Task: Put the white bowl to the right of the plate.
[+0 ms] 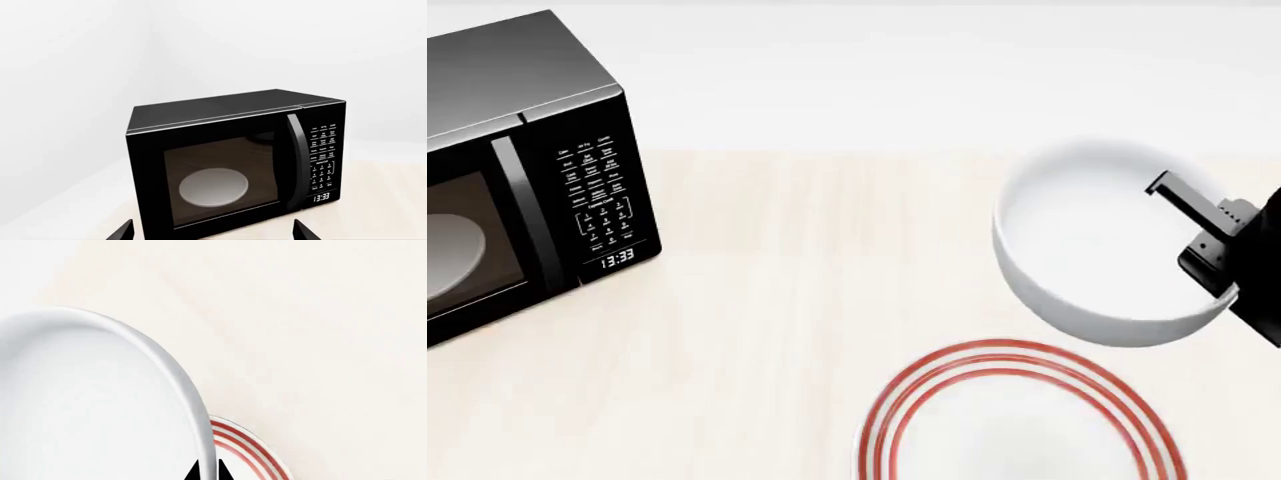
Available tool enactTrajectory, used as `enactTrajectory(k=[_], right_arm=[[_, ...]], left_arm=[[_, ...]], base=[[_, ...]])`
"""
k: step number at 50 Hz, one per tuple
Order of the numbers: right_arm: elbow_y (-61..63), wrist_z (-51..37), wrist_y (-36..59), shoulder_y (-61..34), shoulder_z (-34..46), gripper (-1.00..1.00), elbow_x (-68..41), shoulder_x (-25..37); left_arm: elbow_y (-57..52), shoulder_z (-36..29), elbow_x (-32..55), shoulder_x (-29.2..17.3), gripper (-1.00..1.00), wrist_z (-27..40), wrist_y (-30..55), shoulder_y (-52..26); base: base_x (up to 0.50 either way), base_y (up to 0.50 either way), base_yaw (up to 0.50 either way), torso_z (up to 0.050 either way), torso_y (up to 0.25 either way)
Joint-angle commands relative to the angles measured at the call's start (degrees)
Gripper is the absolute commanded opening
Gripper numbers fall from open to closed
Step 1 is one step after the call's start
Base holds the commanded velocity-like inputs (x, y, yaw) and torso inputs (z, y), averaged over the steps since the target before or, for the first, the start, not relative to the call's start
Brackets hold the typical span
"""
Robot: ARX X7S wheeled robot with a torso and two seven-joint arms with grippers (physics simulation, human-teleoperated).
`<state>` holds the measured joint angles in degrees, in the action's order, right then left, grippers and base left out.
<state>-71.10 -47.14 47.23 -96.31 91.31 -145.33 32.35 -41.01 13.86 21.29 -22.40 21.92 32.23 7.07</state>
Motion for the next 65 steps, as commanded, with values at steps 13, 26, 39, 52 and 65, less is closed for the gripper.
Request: enactTrajectory(k=[13,26,39,52,65], right_arm=[[-3.6,2.5,-1.5,0.4,6.7,-1.00,-6.6,5.6],[-3.8,3.3,-3.3,3.5,11.1,-1.00,-12.4,7.6],[-3.9,5.6,-5.6,4.8,21.2,-1.00,-22.7,10.4],[-3.8,6.8,-6.8,4.7,25.7,-1.00,-27.4,13.7],[-3.8,7.6,-7.4,4.8,27.4,-1.00,-29.1,15.5]], left_arm=[[0.7,-1.1,-0.4,-0.2,1.00,0.4,-0.2,-0.3],[1.1,-1.5,-0.5,-0.3,1.00,0.7,-0.1,-0.6],[1.2,-1.7,-0.5,-0.4,1.00,0.9,-0.3,-0.6],[1.7,-2.5,-0.9,-0.5,1.00,1.1,-0.4,-0.7],[1.9,-2.9,-1.0,-0.6,1.00,1.3,-0.5,-0.9]], base=[[0.00,0.00,0.00,0.001,0.000],[0.00,0.00,0.00,0.000,0.001],[0.00,0.00,0.00,0.000,0.000],[0.00,0.00,0.00,0.000,0.001],[0.00,0.00,0.00,0.000,0.001]])
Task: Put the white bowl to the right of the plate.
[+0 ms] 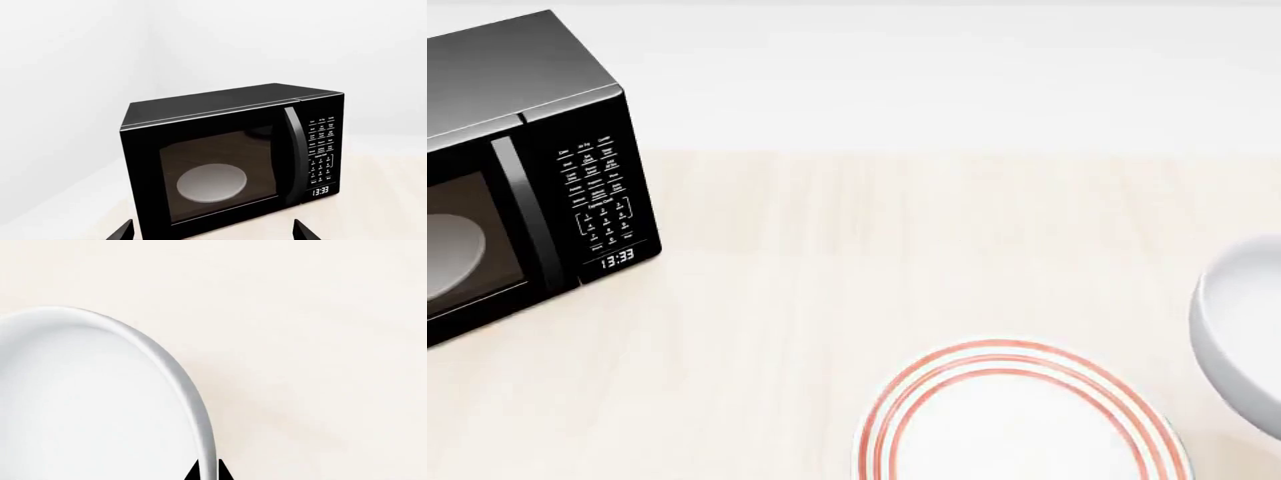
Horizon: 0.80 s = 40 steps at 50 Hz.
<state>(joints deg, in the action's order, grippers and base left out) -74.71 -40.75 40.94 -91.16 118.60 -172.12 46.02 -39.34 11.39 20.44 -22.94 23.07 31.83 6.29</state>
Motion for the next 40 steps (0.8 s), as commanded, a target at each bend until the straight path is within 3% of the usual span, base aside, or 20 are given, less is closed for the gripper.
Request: enactTrajectory(k=[1,40], right_arm=[[-0.2,1.2,-1.3,0.0,0.1,-1.00,-2.6,2.0],[-0.3,3.2,-4.3,7.4,0.2,-1.00,-4.5,2.7]], left_arm=[[0.3,-0.5,-0.1,-0.1,1.00,0.2,0.0,-0.2],[0.2,-1.5,-0.4,-0.5,1.00,0.8,-0.4,-0.1]], base=[[0.00,0.00,0.00,0.000,0.000],[0.00,0.00,0.00,0.000,0.000]])
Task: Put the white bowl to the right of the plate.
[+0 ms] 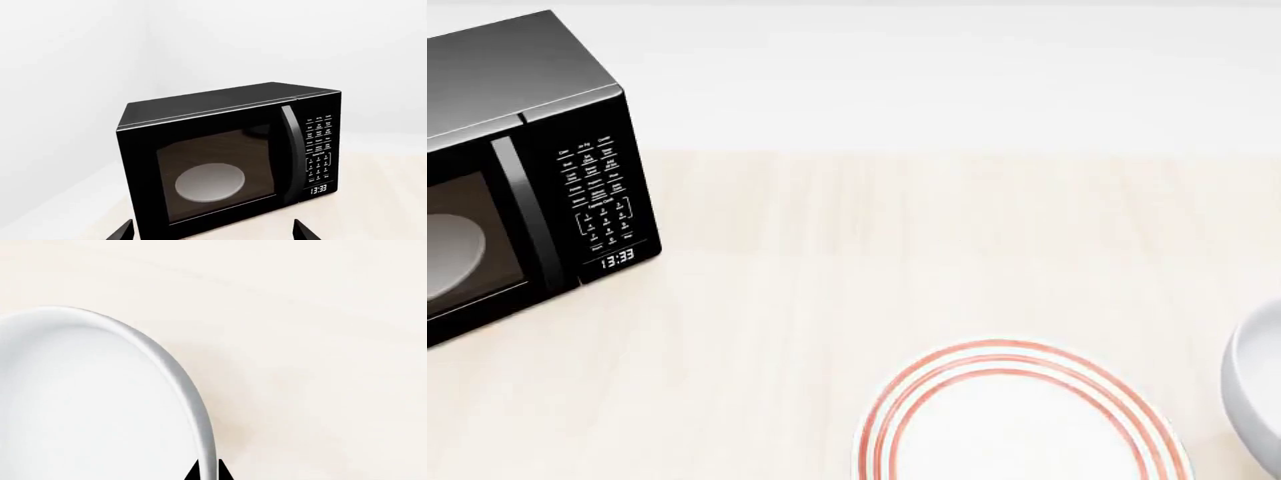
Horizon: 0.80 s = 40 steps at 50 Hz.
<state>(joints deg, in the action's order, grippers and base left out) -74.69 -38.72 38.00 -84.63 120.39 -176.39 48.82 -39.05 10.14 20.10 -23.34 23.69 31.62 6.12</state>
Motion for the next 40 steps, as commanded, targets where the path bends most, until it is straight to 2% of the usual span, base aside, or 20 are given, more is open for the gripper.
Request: enactTrajectory(k=[1,17,18,32,38,40], right_arm=[[-0.3,1.3,-1.5,1.0,-1.6,-1.00,-0.3,-0.2],[-0.3,2.2,-3.4,1.6,-0.7,-1.00,-0.3,-0.6],[-0.3,2.2,-3.5,1.5,-0.4,1.00,-0.1,-0.7],[-0.3,3.2,-3.5,0.6,0.3,1.00,0.2,-0.6],[0.1,5.7,-6.1,-4.0,3.1,1.00,4.4,-0.7],[15.9,4.5,-16.7,-10.8,4.5,1.00,9.6,4.5]], left_arm=[[-0.1,-0.2,-0.1,-0.1,1.00,0.2,-0.2,0.1],[-0.1,-0.2,0.2,-0.3,1.00,0.3,-0.3,0.2],[-0.1,-0.2,0.3,-0.3,1.00,0.3,-0.2,0.2],[-0.2,-0.3,0.4,-0.4,1.00,0.5,-0.2,0.2],[-0.3,-0.3,0.5,-0.4,1.00,0.6,-0.3,0.3],[-0.4,-0.2,0.5,-0.5,1.00,0.7,-0.2,0.3]], base=[[0.00,0.00,0.00,0.000,0.000],[0.00,0.00,0.00,0.000,0.001],[0.00,0.00,0.00,0.000,0.000],[0.00,0.00,0.00,0.000,0.000],[0.00,0.00,0.00,0.000,0.000],[0.00,0.00,0.00,0.000,0.000]])
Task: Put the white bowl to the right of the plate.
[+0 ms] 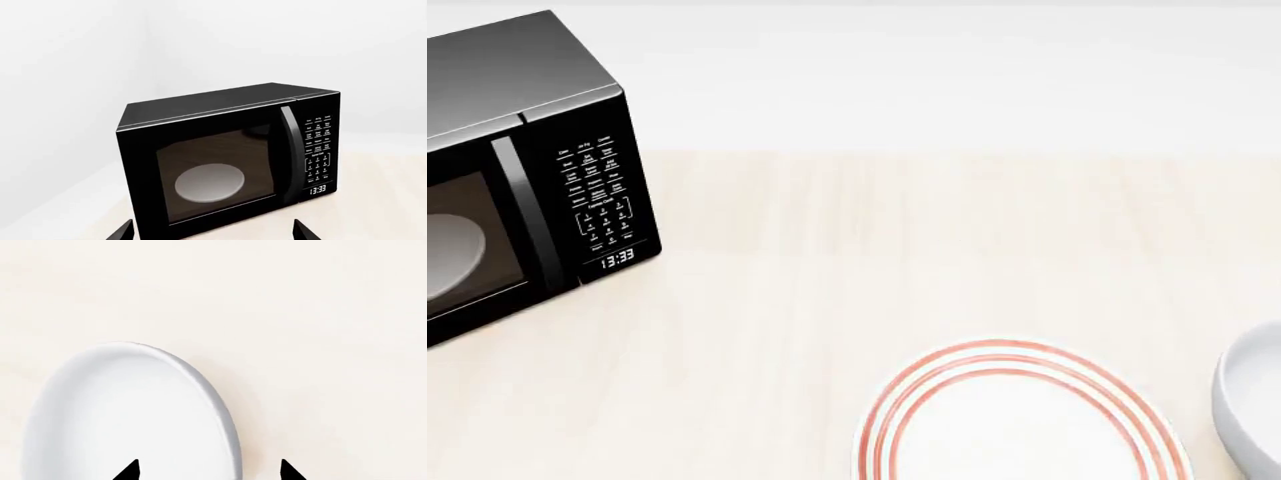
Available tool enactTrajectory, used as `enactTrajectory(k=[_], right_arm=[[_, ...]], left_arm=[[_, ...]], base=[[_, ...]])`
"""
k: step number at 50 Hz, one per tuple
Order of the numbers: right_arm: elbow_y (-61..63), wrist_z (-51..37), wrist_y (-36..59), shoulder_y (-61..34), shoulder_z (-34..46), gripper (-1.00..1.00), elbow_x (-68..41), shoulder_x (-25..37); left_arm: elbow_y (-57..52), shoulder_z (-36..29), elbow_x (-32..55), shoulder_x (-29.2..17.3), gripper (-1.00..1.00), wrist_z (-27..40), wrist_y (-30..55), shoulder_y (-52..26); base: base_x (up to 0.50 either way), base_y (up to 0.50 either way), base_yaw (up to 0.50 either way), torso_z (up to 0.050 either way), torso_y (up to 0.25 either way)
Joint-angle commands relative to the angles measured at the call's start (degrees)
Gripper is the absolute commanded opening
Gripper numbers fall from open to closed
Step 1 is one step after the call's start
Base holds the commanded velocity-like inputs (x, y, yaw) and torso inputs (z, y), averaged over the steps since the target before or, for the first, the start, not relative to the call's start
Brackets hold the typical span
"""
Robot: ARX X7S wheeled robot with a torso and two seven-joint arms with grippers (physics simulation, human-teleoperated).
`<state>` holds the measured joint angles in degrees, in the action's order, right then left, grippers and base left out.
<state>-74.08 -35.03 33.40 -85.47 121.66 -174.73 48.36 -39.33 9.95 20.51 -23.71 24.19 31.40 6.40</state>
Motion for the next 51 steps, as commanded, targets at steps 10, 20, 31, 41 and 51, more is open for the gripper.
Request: enactTrajectory(k=[10,20,31,41,51], right_arm=[[69.5,-25.1,-47.0,-33.6,5.0,1.00,42.1,24.9],[94.0,-42.4,-54.1,-37.2,5.9,1.00,69.4,29.8],[109.7,-54.2,-58.2,-29.5,9.4,1.00,93.4,24.7],[116.3,-54.9,-32.8,33.5,-49.8,1.00,121.3,17.4],[118.7,-53.4,-27.7,48.6,-49.2,1.00,147.3,8.5]], left_arm=[[-0.1,-0.5,0.0,-0.2,1.00,0.1,-0.4,0.1],[0.4,-2.9,-1.4,-0.2,1.00,-0.1,-1.4,0.1],[-0.8,-4.5,-1.6,-0.2,1.00,-1.2,-3.3,1.1],[-2.5,-7.6,-3.6,-0.1,1.00,-2.2,-6.5,3.2],[-4.9,-13.2,-8.8,0.0,1.00,-3.8,-14.7,7.7]], base=[[0.00,0.00,0.00,0.000,0.000],[0.00,0.00,0.00,0.000,0.000],[0.00,0.00,0.00,0.000,0.000],[0.00,0.00,0.00,0.000,0.000],[0.00,0.00,0.00,0.000,0.000]])
